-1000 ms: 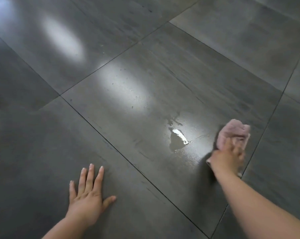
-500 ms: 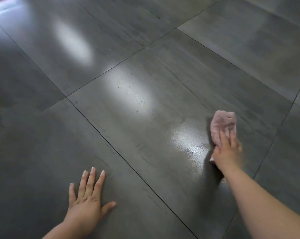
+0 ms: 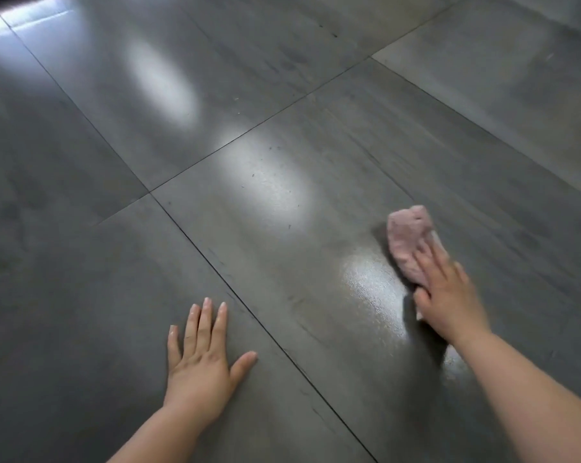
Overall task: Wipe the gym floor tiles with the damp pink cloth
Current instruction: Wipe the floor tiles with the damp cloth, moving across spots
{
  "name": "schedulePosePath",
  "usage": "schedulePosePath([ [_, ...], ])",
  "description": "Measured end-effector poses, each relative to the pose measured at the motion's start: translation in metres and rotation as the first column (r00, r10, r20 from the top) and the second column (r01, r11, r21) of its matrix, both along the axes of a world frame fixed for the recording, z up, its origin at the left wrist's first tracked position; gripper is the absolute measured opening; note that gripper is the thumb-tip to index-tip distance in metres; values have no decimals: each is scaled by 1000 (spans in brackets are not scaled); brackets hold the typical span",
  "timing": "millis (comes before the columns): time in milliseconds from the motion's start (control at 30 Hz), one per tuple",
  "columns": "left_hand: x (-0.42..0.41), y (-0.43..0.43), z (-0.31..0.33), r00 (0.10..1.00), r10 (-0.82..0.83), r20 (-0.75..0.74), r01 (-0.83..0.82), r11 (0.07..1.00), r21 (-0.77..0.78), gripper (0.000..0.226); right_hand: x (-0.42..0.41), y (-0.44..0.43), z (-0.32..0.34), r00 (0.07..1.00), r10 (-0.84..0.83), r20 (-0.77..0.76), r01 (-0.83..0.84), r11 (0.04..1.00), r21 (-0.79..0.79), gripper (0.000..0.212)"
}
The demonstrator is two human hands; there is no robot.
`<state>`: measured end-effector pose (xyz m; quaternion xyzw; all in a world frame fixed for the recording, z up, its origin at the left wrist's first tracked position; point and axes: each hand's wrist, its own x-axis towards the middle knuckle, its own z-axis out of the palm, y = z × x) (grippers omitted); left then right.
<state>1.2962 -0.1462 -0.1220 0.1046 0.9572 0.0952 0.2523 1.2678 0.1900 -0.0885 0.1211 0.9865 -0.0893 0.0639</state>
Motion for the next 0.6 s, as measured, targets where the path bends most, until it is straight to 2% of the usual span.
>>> schedulePosePath([
  [33,0,-1,-3,1000,-5,-24,6,1000,11,78,-3,13,9,980,-198,16,198,979,-37,71],
  [100,0,-5,-7,999,-14,-36,16,998,58,79,-16,15,13,884,-466,32,467,879,-96,61],
  [133,-1,-6,-8,999,-33,-22,34,998,55,80,-25,3,14,845,-531,58,535,840,-93,59],
  [167,-1,-7,-8,999,-50,-15,51,998,46,81,-35,-14,12,843,-532,79,538,840,-78,60],
  [233,0,-9,-9,997,-61,-56,63,997,38,83,-53,-53,6,908,-415,60,419,904,-82,64],
  [300,-1,-7,-10,995,-40,-96,43,999,28,85,-65,-101,1,990,-142,-6,141,986,-95,64],
  [333,-2,-6,-9,994,-21,-103,23,1000,19,86,-64,-125,-1,998,13,-69,-19,996,-90,62],
  [400,-2,-6,-9,996,-2,-85,3,1000,9,87,-65,-155,-3,947,261,-188,-276,960,-57,55],
  [467,-2,-6,-7,996,0,-84,-1,1000,-13,87,-63,-149,-3,908,412,-72,-417,902,-106,55],
  [500,-1,-6,-7,996,0,-90,-3,1000,-31,87,-63,-135,-4,890,451,-67,-455,887,-83,56],
  [533,-1,-6,-9,996,0,-86,-5,999,-48,87,-62,-116,-6,913,404,-59,-407,911,-72,58],
  [600,0,-3,-5,998,23,-56,-26,998,-59,90,-52,-71,-3,982,188,-23,-188,982,-2,57],
])
